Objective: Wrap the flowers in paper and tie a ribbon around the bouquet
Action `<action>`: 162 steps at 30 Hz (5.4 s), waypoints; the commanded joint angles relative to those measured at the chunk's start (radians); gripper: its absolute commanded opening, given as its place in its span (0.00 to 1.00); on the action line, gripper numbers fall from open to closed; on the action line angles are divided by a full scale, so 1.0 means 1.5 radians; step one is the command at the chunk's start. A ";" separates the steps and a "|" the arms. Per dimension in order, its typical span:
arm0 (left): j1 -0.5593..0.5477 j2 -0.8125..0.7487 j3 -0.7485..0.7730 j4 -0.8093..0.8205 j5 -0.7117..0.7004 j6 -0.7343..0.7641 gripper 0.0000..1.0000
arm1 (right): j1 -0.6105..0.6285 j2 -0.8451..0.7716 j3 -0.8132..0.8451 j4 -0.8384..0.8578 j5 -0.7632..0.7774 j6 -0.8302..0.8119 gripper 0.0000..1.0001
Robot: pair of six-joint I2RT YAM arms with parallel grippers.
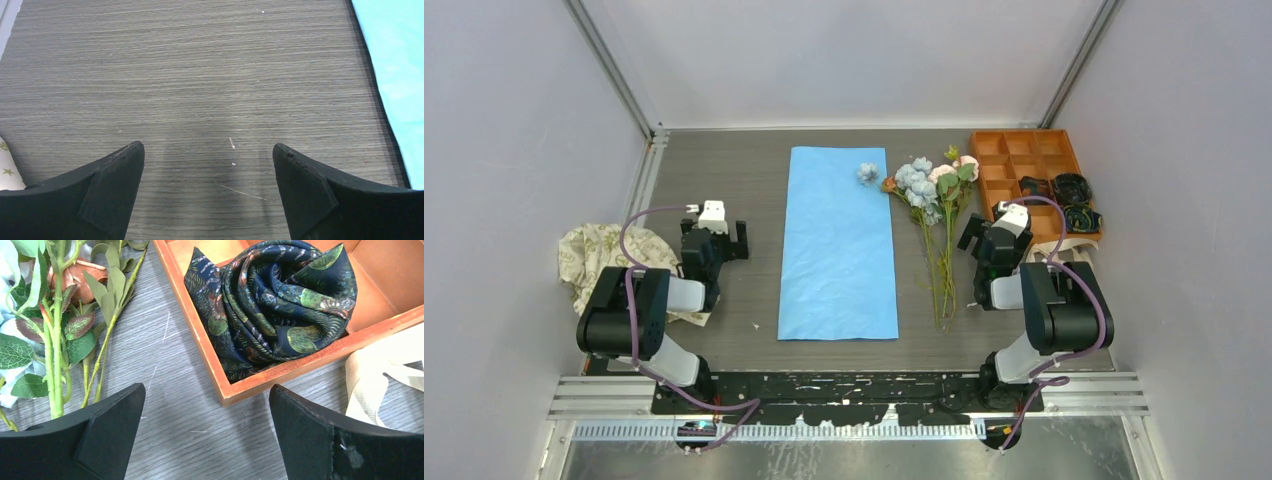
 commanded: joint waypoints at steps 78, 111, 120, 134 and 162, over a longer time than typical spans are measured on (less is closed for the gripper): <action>-0.559 -0.153 0.451 -1.018 0.204 0.342 1.00 | 0.433 -0.187 0.327 -0.762 -0.452 0.507 0.01; -0.325 -0.190 0.471 -0.888 0.245 0.057 0.01 | 0.473 -0.141 0.516 -0.799 -0.269 0.416 0.32; -0.019 -0.239 0.463 -0.904 0.396 -0.074 0.00 | 0.437 -0.116 0.494 -0.866 -0.154 0.314 0.53; 0.284 -0.256 0.407 -0.840 0.433 -0.228 0.00 | 0.385 0.149 0.573 -0.775 -0.220 0.312 0.72; 0.392 -0.187 0.297 -0.712 0.093 -0.187 0.00 | 0.345 0.163 0.458 -0.589 -0.379 0.492 0.69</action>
